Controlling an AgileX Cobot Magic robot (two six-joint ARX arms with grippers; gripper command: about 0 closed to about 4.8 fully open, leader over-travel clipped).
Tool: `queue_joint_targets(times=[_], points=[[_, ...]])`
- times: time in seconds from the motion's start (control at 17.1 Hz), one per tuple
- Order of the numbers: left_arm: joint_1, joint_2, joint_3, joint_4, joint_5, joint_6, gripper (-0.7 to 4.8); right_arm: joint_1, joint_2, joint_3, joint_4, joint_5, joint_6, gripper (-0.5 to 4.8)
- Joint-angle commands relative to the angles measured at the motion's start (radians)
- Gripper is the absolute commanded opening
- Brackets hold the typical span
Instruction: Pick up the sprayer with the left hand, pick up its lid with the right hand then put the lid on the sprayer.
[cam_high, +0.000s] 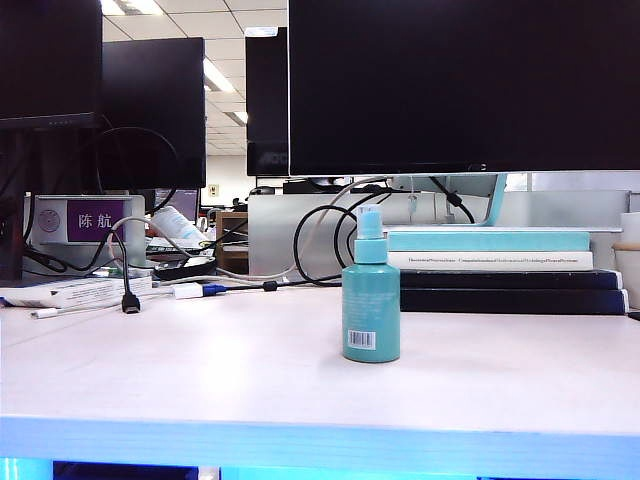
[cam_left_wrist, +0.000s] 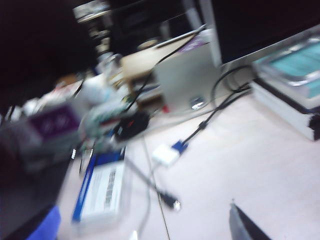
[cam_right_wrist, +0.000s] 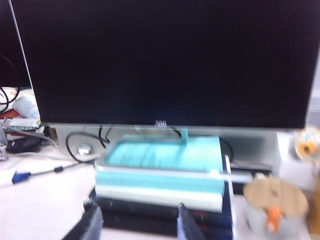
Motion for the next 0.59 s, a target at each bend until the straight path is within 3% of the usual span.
queue_joint_targets(times=[0.06, 0.12, 0.18, 0.23, 0.35, 0.41, 0.53, 0.59], points=[[0.077, -0.179, -0.165, 0.138, -0.054, -0.117, 4.79, -0.003, -0.148, -0.09, 0.011, 0.078, 0.009, 1.97], [0.125, -0.267, -0.229, 0.158, -0.049, -0.137, 4.79, -0.003, -0.227, -0.131, 0.011, 0.083, 0.014, 1.95], [0.16, -0.336, -0.262, 0.159, -0.05, -0.181, 4.21, -0.003, -0.289, -0.163, 0.012, 0.082, 0.014, 1.41], [0.193, -0.396, -0.282, 0.159, -0.049, -0.232, 3.28, -0.002, -0.31, -0.208, 0.05, 0.07, 0.015, 0.69], [0.211, -0.436, -0.293, 0.138, -0.026, -0.281, 2.93, -0.003, -0.299, -0.29, 0.116, 0.026, 0.018, 0.6], [0.211, -0.435, -0.293, 0.11, -0.063, -0.365, 2.3, -0.003, -0.308, -0.346, 0.13, -0.003, 0.018, 0.06], [0.211, -0.438, -0.306, 0.099, -0.05, -0.344, 1.05, -0.005, -0.308, -0.399, 0.129, -0.004, 0.018, -0.01], [0.211, -0.445, -0.321, 0.106, -0.042, -0.352, 0.8, -0.012, -0.308, -0.413, 0.129, -0.011, 0.018, -0.01]])
